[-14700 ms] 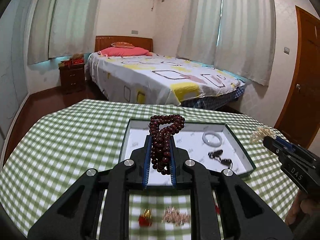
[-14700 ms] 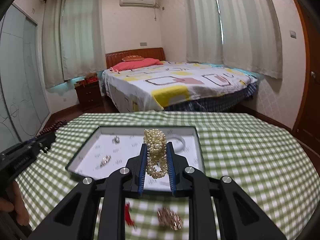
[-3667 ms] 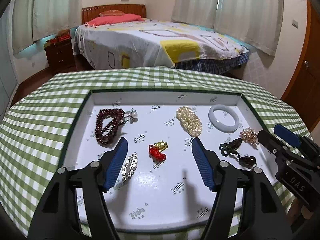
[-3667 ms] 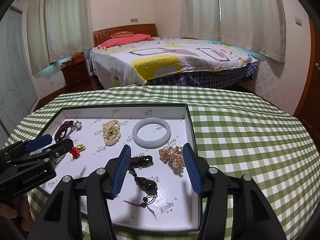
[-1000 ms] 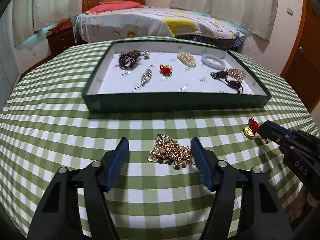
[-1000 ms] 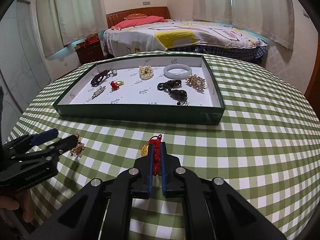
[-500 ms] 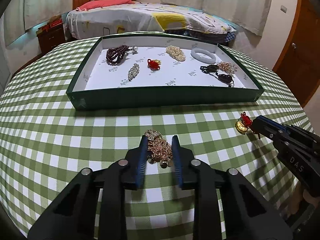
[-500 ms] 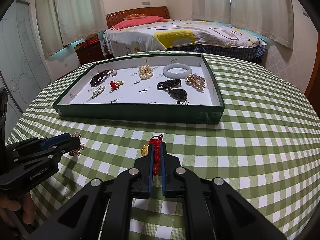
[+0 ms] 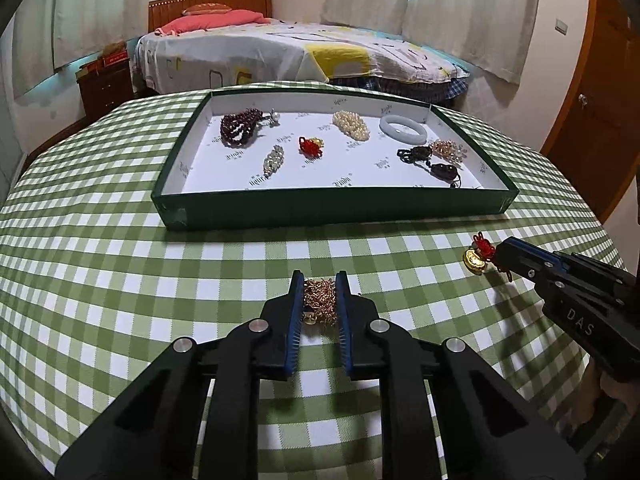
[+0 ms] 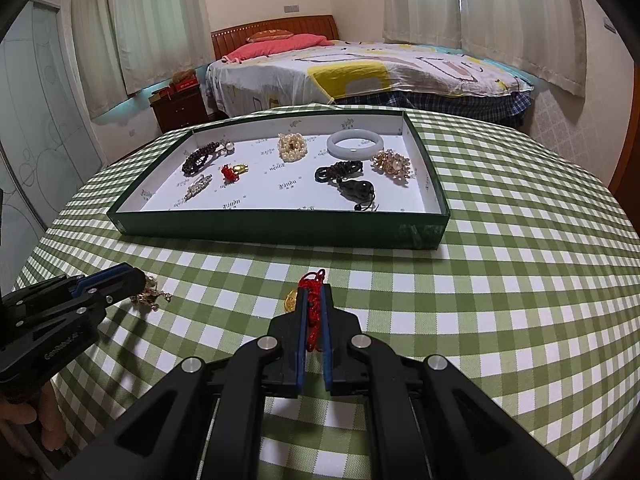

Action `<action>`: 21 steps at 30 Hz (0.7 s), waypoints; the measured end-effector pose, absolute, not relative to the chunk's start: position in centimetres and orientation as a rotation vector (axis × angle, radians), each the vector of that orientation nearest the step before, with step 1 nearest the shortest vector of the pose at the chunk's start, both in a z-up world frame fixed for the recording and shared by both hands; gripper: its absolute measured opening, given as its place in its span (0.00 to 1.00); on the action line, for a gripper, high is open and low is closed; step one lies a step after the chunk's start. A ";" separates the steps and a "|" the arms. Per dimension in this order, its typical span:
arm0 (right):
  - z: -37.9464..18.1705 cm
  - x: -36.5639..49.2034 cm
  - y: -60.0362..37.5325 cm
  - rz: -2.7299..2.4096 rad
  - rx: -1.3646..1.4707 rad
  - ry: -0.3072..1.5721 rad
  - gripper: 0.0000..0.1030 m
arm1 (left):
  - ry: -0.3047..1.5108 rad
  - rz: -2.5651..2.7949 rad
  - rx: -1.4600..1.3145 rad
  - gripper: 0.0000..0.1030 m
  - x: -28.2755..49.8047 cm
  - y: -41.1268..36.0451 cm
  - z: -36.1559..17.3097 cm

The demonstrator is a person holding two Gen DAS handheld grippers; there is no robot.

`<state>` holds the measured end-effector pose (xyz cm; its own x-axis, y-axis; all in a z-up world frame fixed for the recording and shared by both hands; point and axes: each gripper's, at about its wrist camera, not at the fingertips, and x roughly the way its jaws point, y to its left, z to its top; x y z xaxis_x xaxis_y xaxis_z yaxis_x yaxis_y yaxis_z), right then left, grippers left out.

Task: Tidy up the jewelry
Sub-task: 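Grasp the gold chain with the left tool while the right tool grasps the red tassel pendant, then lift the chain and tassel pendant and carry both over the green box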

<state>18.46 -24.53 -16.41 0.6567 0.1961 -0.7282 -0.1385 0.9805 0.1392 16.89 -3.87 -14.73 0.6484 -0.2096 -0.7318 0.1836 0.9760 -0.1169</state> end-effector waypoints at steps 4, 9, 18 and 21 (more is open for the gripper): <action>-16.2 18.3 -24.5 0.189 0.082 0.823 0.06 | 0.821 -0.217 -0.041 0.15 16.8 -3.5 -14.2; -15.6 18.1 -24.6 0.190 0.092 0.800 0.06 | 0.795 -0.213 -0.042 0.15 16.6 -3.4 -13.4; -13.8 17.6 -24.1 0.198 0.093 0.752 0.05 | 0.752 -0.210 -0.044 0.15 16.2 -3.3 -11.9; -13.4 17.5 -24.0 0.201 0.093 0.739 0.05 | 0.737 -0.211 -0.046 0.15 16.1 -3.3 -11.4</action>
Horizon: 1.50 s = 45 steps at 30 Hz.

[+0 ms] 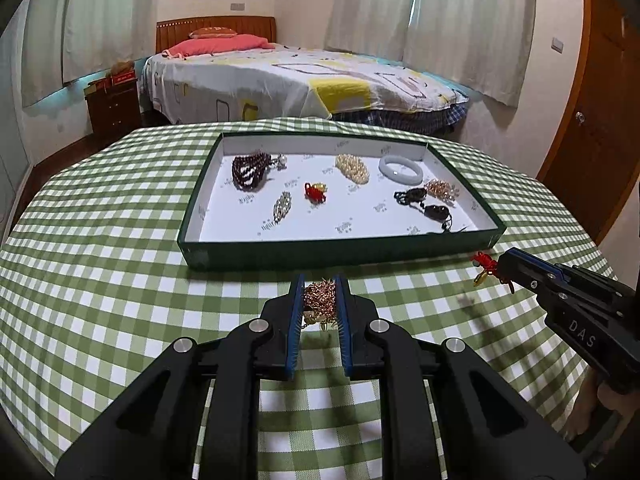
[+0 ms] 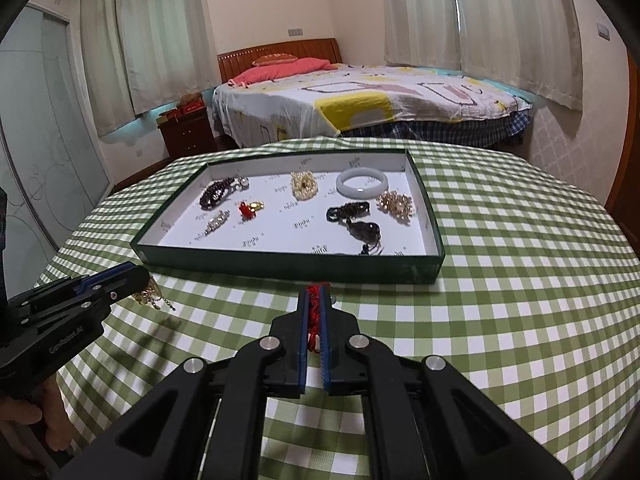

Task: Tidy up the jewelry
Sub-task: 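Lift the chain and tassel pendant and carry both over the green box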

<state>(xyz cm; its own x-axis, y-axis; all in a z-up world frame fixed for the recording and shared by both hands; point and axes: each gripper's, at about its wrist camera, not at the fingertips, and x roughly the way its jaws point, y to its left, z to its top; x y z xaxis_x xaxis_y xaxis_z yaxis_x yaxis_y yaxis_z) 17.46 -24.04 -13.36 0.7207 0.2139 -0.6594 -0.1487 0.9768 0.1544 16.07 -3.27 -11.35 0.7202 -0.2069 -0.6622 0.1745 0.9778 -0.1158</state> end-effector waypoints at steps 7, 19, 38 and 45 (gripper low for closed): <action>-11.7 17.2 -23.9 0.207 0.096 0.699 0.05 | 0.701 -0.213 -0.055 0.15 15.8 -3.1 -9.8; -7.8 18.8 -23.0 0.233 0.090 0.601 0.05 | 0.590 -0.224 -0.062 0.15 17.6 -3.5 -5.4; -7.1 25.2 -21.6 0.229 0.080 0.523 0.05 | 0.519 -0.218 -0.034 0.15 24.7 -6.3 -5.7; -11.9 27.3 -21.3 0.226 0.078 0.643 0.05 | 0.669 -0.200 -0.039 0.15 27.6 -5.8 -11.2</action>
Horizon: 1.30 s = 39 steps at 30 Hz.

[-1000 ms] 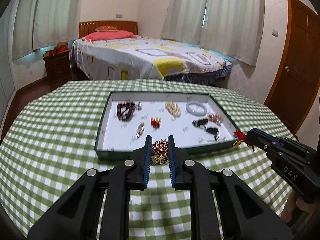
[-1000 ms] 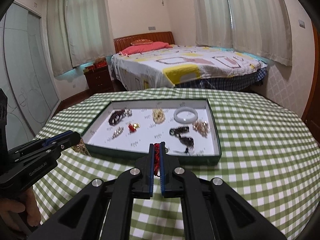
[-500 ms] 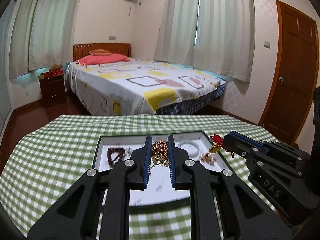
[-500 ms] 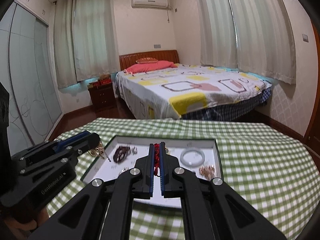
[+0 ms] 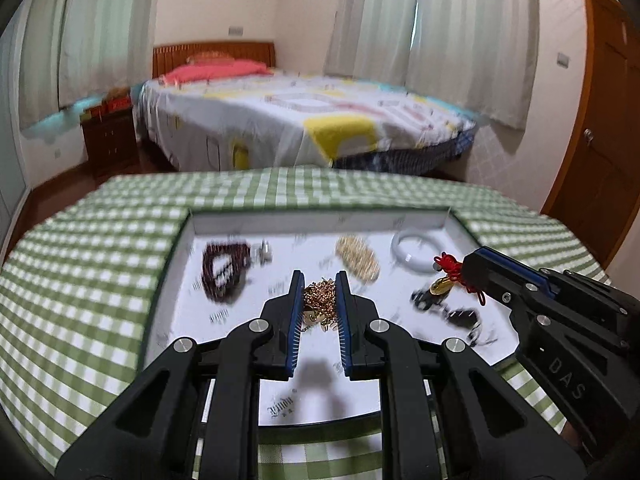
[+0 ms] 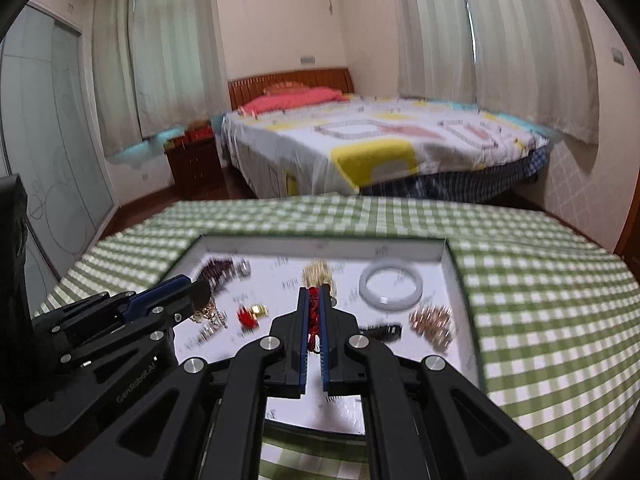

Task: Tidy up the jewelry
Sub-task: 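Lift the chain and tassel pendant and carry both over the green box, then open both tools to drop the chain and tassel pendant into the box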

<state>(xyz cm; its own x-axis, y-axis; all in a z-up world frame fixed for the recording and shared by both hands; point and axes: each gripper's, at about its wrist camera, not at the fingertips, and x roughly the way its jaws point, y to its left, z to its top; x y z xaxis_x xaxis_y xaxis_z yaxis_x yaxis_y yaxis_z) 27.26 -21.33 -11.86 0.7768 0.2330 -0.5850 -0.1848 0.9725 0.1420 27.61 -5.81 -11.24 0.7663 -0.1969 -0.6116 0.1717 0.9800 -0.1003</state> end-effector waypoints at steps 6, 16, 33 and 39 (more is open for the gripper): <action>-14.2 28.5 -21.1 0.226 0.069 0.722 0.05 | 0.763 -0.192 -0.037 0.15 28.9 -5.7 -13.9; -16.1 29.6 -21.2 0.232 0.075 0.801 0.05 | 0.818 -0.175 -0.017 0.15 29.6 -5.9 -15.2; -15.5 28.7 -21.7 0.205 0.089 0.788 0.51 | 0.812 -0.144 -0.017 0.55 28.9 -5.6 -14.6; -15.0 27.6 -22.9 0.165 0.099 0.774 0.67 | 0.789 -0.114 -0.015 0.72 27.7 -4.9 -13.8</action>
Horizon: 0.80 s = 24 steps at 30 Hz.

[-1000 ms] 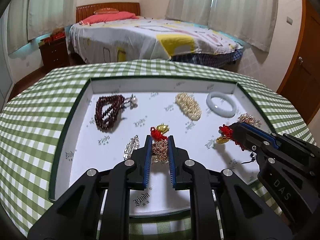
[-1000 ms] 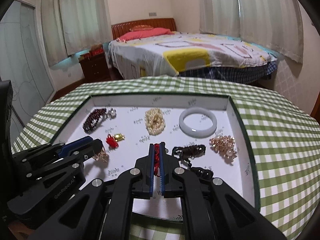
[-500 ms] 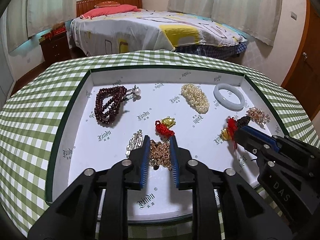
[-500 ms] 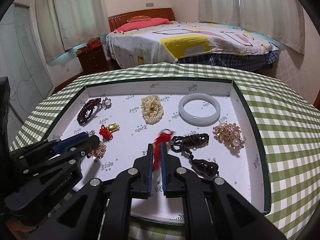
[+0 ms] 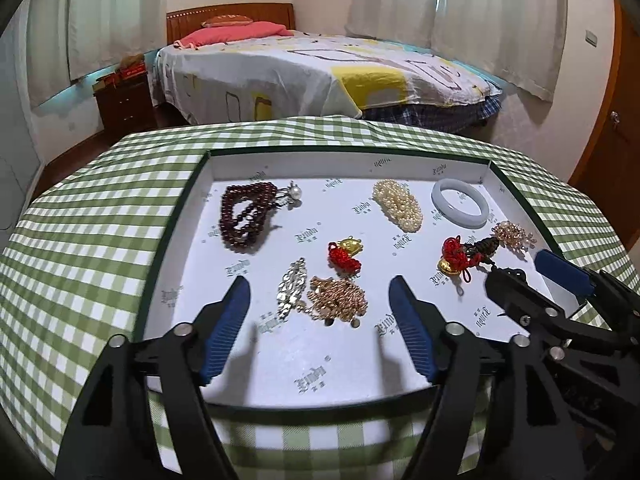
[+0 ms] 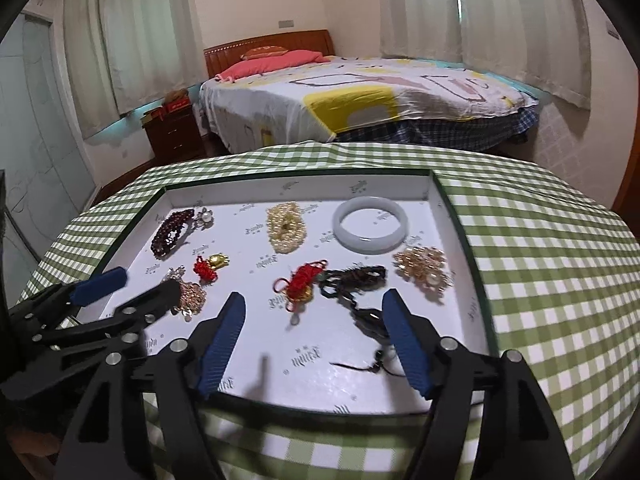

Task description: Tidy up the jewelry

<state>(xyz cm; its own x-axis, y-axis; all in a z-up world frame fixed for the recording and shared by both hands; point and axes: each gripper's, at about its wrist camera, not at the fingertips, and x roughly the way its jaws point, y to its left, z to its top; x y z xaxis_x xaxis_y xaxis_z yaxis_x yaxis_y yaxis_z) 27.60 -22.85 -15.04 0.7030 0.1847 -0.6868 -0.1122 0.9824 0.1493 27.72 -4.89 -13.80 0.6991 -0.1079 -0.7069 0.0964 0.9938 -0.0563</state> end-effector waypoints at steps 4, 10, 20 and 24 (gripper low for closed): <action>-14.5 26.4 -23.5 0.145 0.098 0.761 0.72 | 0.766 -0.096 -0.004 0.78 26.2 -4.5 -12.7; -13.4 24.1 -24.3 0.120 0.095 0.741 0.76 | 0.745 -0.084 0.010 0.86 23.3 -4.0 -11.4; -13.0 18.9 -25.0 0.082 0.081 0.752 0.78 | 0.737 -0.064 0.003 0.87 17.2 -2.6 -9.8; -11.6 16.6 -25.0 0.078 0.064 0.733 0.79 | 0.718 -0.053 -0.010 0.89 14.7 -1.8 -8.0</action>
